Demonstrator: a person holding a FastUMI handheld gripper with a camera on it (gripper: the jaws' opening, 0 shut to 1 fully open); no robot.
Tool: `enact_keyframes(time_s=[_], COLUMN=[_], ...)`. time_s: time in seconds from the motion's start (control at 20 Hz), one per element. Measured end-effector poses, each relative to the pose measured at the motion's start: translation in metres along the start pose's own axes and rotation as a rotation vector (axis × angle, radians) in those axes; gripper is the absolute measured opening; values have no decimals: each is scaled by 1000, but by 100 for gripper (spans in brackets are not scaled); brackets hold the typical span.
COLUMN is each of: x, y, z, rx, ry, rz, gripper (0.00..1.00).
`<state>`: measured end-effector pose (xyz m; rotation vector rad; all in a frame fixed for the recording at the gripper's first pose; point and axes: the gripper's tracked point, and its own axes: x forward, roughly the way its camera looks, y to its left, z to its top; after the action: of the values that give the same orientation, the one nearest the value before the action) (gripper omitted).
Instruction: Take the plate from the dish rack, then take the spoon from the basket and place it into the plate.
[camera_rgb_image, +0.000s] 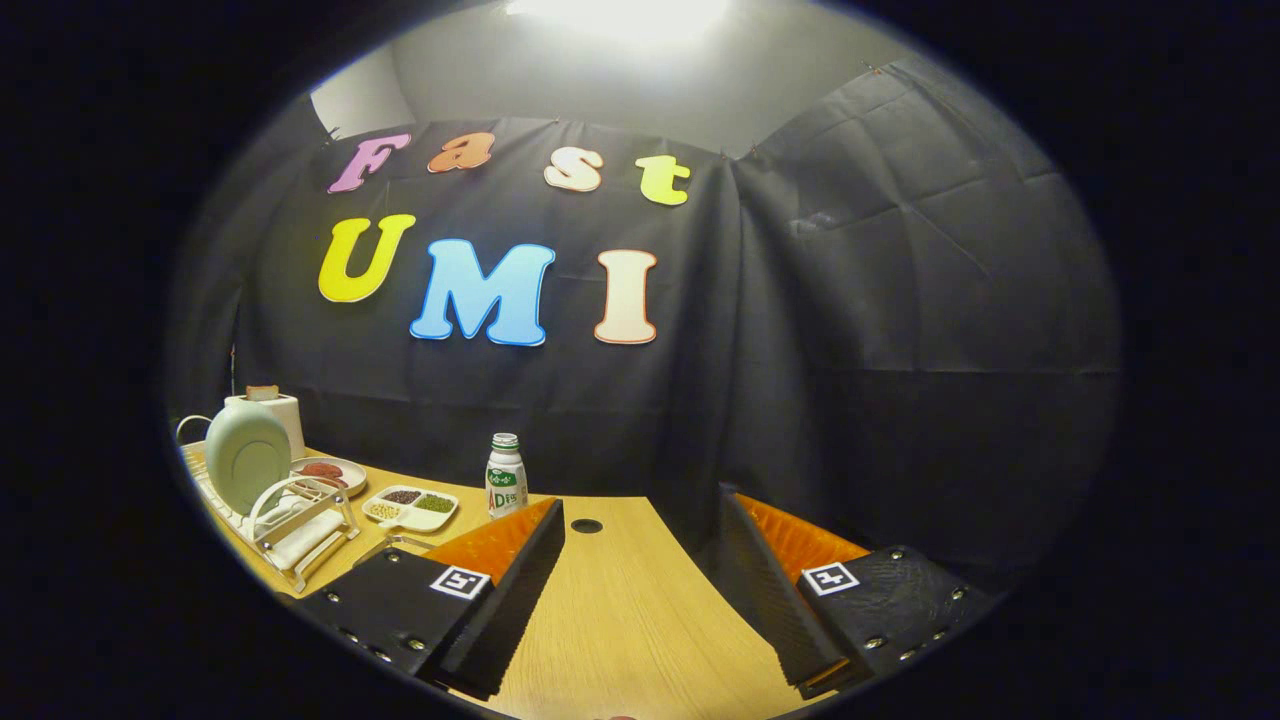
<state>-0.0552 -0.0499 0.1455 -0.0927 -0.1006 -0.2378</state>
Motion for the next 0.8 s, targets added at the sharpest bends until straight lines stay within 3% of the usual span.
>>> enact_keyframes(time_s=[0.4,0.8], x=[-72,-74], y=[59,204], z=[61,107], rx=[35,124], ry=[30,53], rz=[136,263], gripper=[98,98])
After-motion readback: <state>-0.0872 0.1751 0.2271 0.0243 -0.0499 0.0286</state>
